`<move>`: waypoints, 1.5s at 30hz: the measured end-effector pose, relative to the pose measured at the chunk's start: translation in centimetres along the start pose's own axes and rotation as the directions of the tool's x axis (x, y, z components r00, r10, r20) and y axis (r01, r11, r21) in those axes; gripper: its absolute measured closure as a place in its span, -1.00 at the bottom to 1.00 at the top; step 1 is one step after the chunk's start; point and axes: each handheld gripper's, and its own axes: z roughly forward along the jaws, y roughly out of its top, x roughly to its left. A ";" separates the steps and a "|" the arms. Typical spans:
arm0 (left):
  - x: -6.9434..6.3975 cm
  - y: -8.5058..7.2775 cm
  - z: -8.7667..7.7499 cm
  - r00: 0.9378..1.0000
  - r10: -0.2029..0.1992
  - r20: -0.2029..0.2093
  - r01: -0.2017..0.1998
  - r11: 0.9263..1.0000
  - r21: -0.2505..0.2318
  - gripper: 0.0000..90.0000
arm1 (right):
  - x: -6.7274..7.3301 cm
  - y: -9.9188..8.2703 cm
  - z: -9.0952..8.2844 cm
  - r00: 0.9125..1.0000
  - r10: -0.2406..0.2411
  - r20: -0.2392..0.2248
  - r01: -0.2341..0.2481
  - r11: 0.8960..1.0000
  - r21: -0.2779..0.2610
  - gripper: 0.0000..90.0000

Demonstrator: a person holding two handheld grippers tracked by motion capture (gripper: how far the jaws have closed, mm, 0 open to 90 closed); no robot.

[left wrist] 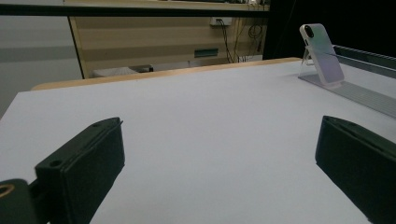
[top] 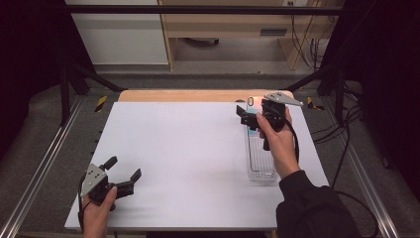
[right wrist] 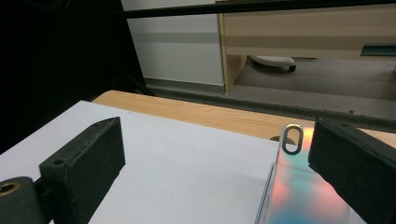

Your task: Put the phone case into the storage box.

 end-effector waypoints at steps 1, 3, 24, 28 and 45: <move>0.0 0.0 0.0 1.000 0.000 0.000 0.000 1.000 0.000 -0.98 | 0.0 0.0 -0.1 1.000 -0.002 0.000 0.002 1.000 -0.001 -0.91; 0.0 0.0 0.0 1.000 -0.001 -0.001 0.001 1.000 0.000 -0.98 | -0.1 0.0 -0.3 1.000 -0.004 0.006 0.004 1.000 -0.001 -0.91; -0.1 0.0 -0.1 1.000 -0.002 -0.003 0.002 1.000 -0.001 -0.98 | -0.5 -0.3 -2.8 1.000 0.000 0.012 0.001 1.000 -0.019 -0.92; 0.0 0.0 -0.1 1.000 -0.006 -0.005 0.006 1.000 -0.004 -0.98 | -0.6 -0.5 -3.0 1.000 -0.007 0.016 0.007 1.000 -0.019 -0.92; -0.1 0.0 -0.1 1.000 -0.004 -0.006 0.004 1.000 -0.002 -0.98 | -1.4 -1.4 -4.2 0.999 0.030 0.013 -0.030 0.999 -0.028 -0.92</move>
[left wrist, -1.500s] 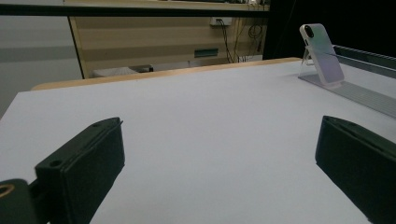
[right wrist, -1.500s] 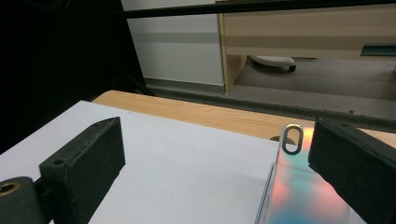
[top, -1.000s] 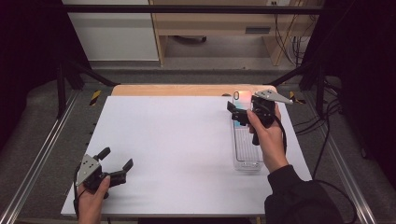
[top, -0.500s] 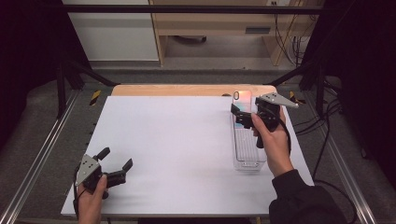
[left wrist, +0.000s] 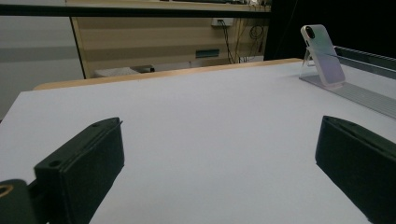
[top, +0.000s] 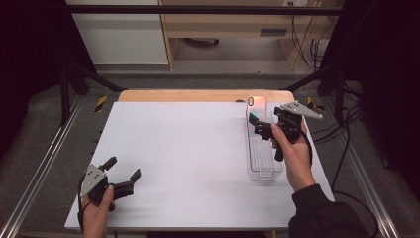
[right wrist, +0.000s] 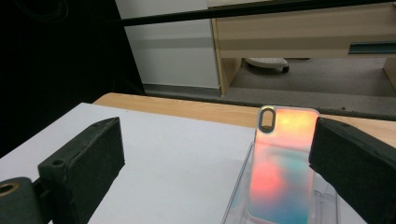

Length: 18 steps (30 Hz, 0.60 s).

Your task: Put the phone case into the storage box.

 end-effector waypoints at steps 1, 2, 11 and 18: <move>0.0 0.0 0.0 1.000 0.001 0.000 -0.001 1.000 0.000 -0.98 | -0.1 0.0 -0.1 1.000 0.001 0.000 -0.001 1.000 -0.001 -0.92; 0.0 0.0 0.0 1.000 0.001 0.001 -0.001 1.000 0.000 -0.98 | -0.2 -0.1 -0.2 1.000 0.001 0.004 -0.001 1.000 -0.001 -0.92; -0.1 0.0 0.0 1.000 0.002 0.004 -0.002 1.000 0.000 -0.98 | -0.7 -0.5 -1.7 1.000 0.010 0.014 -0.009 1.000 -0.021 -0.92; -0.2 0.0 0.0 1.000 0.005 0.007 -0.005 1.000 0.003 -0.98 | -0.9 -1.0 -2.9 0.999 -0.040 0.028 0.041 0.999 -0.028 -0.92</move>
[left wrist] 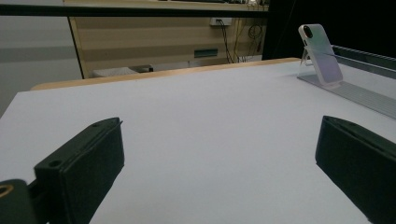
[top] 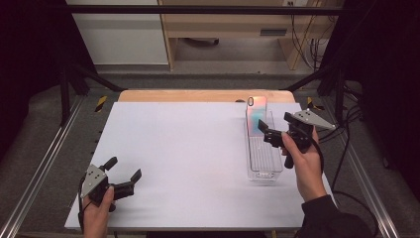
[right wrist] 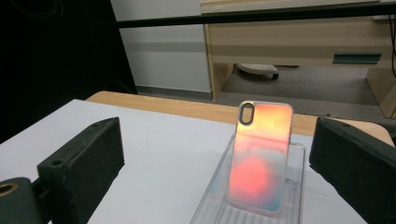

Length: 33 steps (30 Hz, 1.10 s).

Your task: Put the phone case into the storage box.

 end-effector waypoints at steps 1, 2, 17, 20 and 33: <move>-0.1 0.0 0.0 1.000 -0.003 0.000 0.003 1.000 -0.002 -0.98 | 0.0 -0.1 -0.2 1.000 -0.002 0.003 0.002 1.000 -0.002 -0.92; -0.1 0.0 0.0 1.000 -0.001 0.002 0.001 1.000 -0.002 -0.98 | -0.1 -0.2 -0.3 1.000 -0.004 0.008 0.004 1.000 -0.006 -0.92; -0.4 0.0 0.0 1.000 0.008 0.006 -0.008 1.000 0.003 -0.98 | -0.6 -1.7 -2.3 1.000 -0.010 0.025 0.010 0.999 -0.033 -0.92; -0.4 0.0 0.0 1.000 0.008 0.005 -0.008 1.000 0.001 -0.98 | -0.7 -2.0 -2.7 1.000 -0.005 0.026 0.006 0.999 -0.034 -0.92; -0.2 0.0 -0.2 1.000 0.001 -0.001 -0.001 1.000 -0.002 -0.98 | -1.6 -3.0 -3.8 0.999 0.016 0.040 -0.014 0.999 -0.043 -0.92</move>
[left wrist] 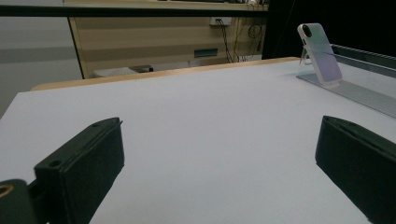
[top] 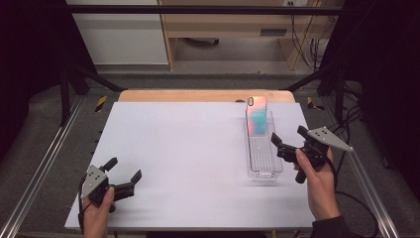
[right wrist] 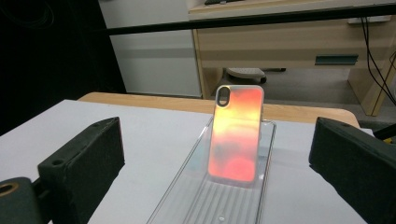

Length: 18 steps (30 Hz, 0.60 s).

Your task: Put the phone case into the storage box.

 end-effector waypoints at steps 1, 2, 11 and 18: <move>0.0 0.0 0.0 1.000 0.002 0.000 -0.002 1.000 0.000 -0.98 | 0.0 0.0 -0.1 1.000 0.000 0.001 0.000 1.000 -0.001 -0.92; 0.0 0.0 0.0 1.000 0.000 0.000 0.000 1.000 -0.002 -0.98 | -0.1 -0.1 -0.1 1.000 0.001 0.002 -0.001 1.000 -0.003 -0.92; 0.1 0.0 -0.1 1.000 -0.001 0.000 0.001 1.000 -0.005 -0.98 | -0.2 -0.3 -0.7 1.000 -0.006 0.011 0.006 1.000 -0.006 -0.91; 0.2 0.0 -0.1 1.000 -0.002 0.001 0.002 1.000 -0.006 -0.98 | -0.5 -0.8 -1.2 1.000 -0.004 0.017 0.005 1.000 -0.007 -0.92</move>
